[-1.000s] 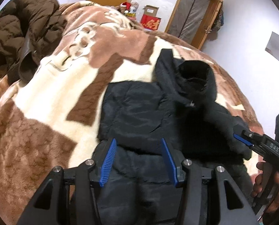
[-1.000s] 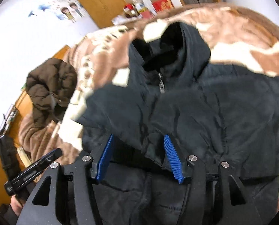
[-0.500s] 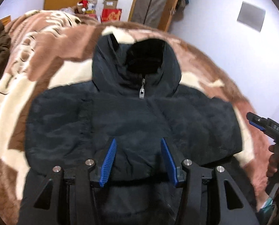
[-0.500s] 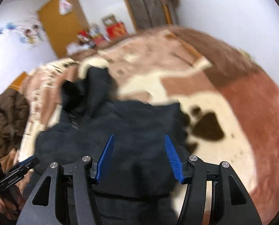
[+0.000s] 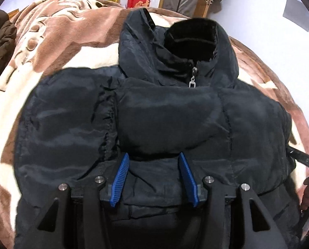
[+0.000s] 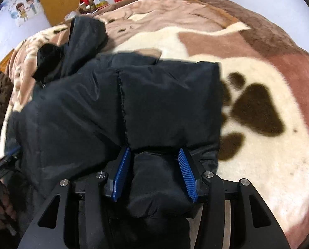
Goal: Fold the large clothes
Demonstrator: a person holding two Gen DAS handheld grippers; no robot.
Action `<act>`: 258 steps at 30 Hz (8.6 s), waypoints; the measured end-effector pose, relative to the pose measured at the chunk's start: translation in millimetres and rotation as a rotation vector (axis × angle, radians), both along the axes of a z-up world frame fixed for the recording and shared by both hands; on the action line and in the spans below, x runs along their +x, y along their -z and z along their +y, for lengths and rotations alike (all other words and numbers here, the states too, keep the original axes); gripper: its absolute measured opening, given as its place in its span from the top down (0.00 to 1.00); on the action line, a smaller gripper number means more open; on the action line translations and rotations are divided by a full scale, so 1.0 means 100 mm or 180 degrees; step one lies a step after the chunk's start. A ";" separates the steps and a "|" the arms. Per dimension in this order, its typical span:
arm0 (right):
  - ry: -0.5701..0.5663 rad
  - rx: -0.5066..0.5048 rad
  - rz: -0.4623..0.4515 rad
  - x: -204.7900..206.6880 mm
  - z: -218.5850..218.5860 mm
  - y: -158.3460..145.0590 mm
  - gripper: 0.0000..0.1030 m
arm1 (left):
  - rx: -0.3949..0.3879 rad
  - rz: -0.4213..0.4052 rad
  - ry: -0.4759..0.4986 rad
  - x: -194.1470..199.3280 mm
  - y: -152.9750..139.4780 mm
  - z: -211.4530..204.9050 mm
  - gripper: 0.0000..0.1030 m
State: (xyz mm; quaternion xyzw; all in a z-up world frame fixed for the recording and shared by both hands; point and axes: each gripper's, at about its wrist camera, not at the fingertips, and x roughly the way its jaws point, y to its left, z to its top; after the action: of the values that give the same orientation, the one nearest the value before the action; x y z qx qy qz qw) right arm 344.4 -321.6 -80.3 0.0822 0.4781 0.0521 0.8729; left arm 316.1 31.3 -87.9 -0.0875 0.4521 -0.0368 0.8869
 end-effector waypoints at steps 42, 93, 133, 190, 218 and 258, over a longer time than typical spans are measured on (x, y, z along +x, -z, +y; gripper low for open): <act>-0.0291 -0.0231 -0.0076 -0.10 0.57 0.03 0.53 | 0.0153 -0.0077 -0.0054 -0.12 -0.01 0.23 0.49; -0.0484 0.0305 -0.0982 -2.36 0.94 -1.84 0.53 | -0.0127 -0.0530 -0.0007 -2.43 -1.66 0.40 0.50; -0.0530 0.0316 -0.0281 2.10 1.25 -0.72 0.53 | 0.0033 -0.0082 -0.0084 2.27 -0.67 0.45 0.48; -0.0785 0.0711 -0.0498 -0.56 1.06 -1.07 0.73 | -0.0621 -0.0528 0.0353 -0.78 -1.13 0.50 0.90; -0.1109 0.0214 -0.0331 -0.65 1.72 -0.57 0.73 | -0.0244 -0.0146 0.0070 -0.61 -0.46 0.47 0.90; -0.0146 0.0532 -0.0508 0.13 0.63 -0.40 0.79 | -0.0381 -0.0381 -0.0010 -0.10 -0.38 0.68 0.90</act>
State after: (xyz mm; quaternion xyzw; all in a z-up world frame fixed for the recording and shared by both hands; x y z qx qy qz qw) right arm 357.4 -258.2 -40.8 0.1394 0.4029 0.1181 0.8968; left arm 305.7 99.5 -50.2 -0.1388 0.3950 -0.0675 0.9056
